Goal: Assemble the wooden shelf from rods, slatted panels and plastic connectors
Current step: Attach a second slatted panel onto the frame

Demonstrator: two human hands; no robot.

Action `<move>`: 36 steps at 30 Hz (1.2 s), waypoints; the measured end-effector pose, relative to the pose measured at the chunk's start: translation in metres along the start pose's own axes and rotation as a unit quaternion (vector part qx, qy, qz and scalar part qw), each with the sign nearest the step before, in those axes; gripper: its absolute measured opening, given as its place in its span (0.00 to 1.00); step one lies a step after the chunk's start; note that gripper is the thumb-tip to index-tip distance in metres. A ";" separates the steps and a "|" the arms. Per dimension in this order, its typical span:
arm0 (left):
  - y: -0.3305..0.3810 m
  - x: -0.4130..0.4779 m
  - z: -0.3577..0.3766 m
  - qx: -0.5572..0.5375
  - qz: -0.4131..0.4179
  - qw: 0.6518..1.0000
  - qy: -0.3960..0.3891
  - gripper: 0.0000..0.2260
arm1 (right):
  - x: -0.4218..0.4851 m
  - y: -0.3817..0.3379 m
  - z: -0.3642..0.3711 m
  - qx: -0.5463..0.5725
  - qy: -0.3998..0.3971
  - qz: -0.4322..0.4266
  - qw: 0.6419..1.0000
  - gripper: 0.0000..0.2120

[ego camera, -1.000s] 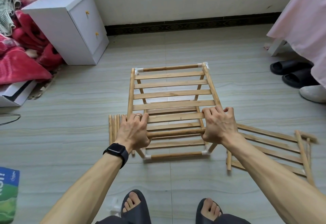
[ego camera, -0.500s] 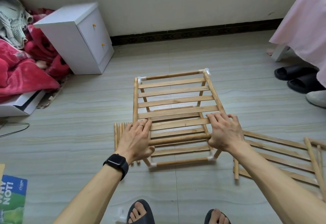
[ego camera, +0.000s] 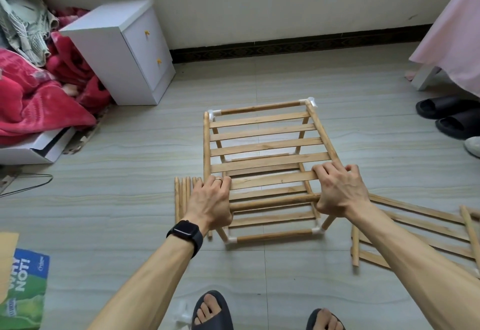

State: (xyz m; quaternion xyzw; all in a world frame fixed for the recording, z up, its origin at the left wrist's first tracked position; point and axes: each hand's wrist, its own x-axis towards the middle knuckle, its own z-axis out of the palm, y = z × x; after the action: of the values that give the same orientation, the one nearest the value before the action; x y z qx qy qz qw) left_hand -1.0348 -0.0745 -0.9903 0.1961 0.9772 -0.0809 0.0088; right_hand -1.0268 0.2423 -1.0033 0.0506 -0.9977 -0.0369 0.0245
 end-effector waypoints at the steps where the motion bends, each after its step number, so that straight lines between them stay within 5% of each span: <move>1: 0.003 -0.001 -0.001 -0.003 -0.010 1.000 -0.011 0.20 | 0.002 0.002 0.000 0.000 -0.007 -0.001 1.000 0.26; 4: 0.019 -0.003 -0.006 -0.041 -0.012 0.998 -0.039 0.27 | 0.007 0.008 -0.006 -0.002 -0.035 0.026 0.999 0.30; 7: 0.039 -0.011 -0.019 -0.126 0.049 0.987 -0.084 0.38 | -0.003 -0.001 -0.012 0.087 0.012 0.187 0.978 0.41; 10: 0.045 -0.013 -0.038 -0.186 0.123 0.973 -0.053 0.29 | -0.038 -0.028 -0.013 0.352 0.092 0.331 0.871 0.38; 12: 0.034 -0.005 -0.048 -0.184 0.142 0.967 0.100 0.18 | -0.070 -0.056 -0.008 0.481 0.107 0.344 0.800 0.34; 13: 0.024 0.003 -0.052 -0.178 0.124 0.961 0.171 0.14 | -0.084 -0.074 -0.010 0.530 0.095 0.339 0.771 0.35; 15: -0.004 0.023 -0.055 -0.184 0.036 0.964 0.189 0.11 | -0.096 -0.103 -0.018 0.600 0.045 0.323 0.730 0.46; 18: -0.043 0.055 -0.043 -0.174 -0.104 0.978 0.050 0.20 | -0.085 -0.119 -0.017 0.570 0.020 0.310 0.761 0.53; 22: -0.073 0.081 -0.023 -0.289 -0.222 0.931 -0.009 0.28 | -0.055 -0.076 -0.009 0.535 0.019 0.302 0.789 0.44; 26: -0.076 0.080 -0.015 -0.416 -0.232 0.874 -0.098 0.32 | -0.021 0.000 -0.009 0.459 -0.041 0.261 0.848 0.35; 29: -0.050 0.060 -0.011 -0.470 -0.202 0.852 -0.114 0.28 | -0.001 0.036 -0.013 0.325 0.051 0.281 0.901 0.23; 32: -0.019 0.042 -0.004 -0.544 -0.211 0.805 -0.103 0.26 | 0.006 0.050 -0.017 0.260 0.148 0.358 0.884 0.21; 36: 0.012 0.015 -0.002 -0.653 -0.193 0.708 -0.186 0.30 | -0.019 0.001 -0.023 0.347 0.253 0.363 0.827 0.19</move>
State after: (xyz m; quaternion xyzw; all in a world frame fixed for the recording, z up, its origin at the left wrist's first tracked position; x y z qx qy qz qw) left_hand -1.0438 -0.0574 -0.9905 -0.0703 0.7809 0.5430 0.3006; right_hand -1.0064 0.2431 -0.9808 -0.3029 -0.8499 0.3372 0.2687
